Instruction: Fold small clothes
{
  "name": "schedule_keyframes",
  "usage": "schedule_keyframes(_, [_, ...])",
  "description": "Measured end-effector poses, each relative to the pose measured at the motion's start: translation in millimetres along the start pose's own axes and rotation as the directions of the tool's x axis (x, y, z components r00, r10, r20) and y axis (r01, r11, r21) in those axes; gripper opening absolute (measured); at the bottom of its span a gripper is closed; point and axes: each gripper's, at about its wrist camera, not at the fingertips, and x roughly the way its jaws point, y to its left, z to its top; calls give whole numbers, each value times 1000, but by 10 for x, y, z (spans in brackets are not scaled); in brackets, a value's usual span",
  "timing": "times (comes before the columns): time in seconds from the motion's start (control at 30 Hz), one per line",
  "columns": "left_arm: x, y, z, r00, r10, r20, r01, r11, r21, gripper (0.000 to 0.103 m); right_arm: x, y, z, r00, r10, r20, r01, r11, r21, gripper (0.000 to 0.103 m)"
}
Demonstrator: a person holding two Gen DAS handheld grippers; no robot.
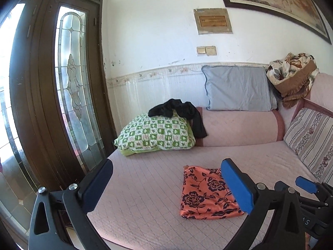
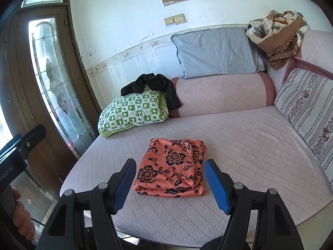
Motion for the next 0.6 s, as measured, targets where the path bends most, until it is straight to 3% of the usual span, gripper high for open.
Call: schedule_keyframes(0.6, [-240, 105, 53, 1000, -4, 16, 4, 1000, -11, 103, -290, 199, -23, 998, -55, 25, 57, 996, -63, 72])
